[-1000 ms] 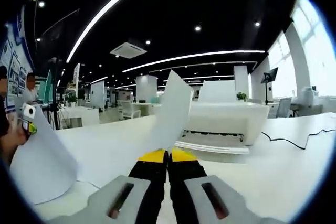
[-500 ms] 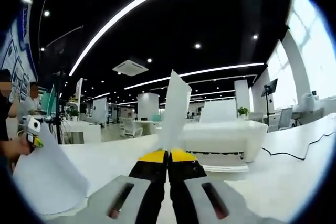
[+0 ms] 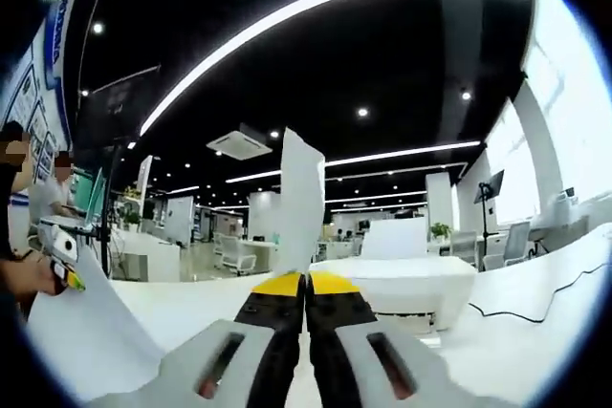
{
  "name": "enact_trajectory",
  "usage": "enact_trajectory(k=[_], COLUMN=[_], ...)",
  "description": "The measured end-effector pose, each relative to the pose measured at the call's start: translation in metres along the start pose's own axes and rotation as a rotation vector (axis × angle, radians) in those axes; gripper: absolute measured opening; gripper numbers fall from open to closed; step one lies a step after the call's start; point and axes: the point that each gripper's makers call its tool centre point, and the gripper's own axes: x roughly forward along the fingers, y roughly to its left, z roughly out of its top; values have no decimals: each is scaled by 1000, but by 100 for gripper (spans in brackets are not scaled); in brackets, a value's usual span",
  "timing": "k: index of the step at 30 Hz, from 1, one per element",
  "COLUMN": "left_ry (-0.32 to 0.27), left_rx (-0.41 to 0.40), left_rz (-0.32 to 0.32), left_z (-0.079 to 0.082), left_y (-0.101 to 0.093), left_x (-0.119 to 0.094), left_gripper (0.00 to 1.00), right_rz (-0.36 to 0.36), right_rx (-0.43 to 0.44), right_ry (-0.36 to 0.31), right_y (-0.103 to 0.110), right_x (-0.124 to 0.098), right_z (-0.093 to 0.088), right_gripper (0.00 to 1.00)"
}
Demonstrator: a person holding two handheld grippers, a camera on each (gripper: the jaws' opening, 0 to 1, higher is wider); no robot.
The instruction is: Organize the stack of printing papers by aligning and flattening the scattered papers on the table
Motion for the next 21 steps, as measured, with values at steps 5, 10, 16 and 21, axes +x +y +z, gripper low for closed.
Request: enact_trajectory(k=[5,10,16,21], left_ry=[5,5,1,0], left_rx=[4,6,5,6], left_rz=[7,6,7,5], left_z=[-1,-1,0,0], left_y=[1,0,0,0], left_x=[0,0,0,0], left_gripper=[6,6,6,6], right_rz=[25,56,118,161], right_rx=[-2,-10,-21,-25], right_ry=[-35,-72,-119,-150], right_y=[13,31,61,82], right_x=[-6,-11,-17,-24], right_z=[21,44,70,86], right_gripper=[0,0,0,0])
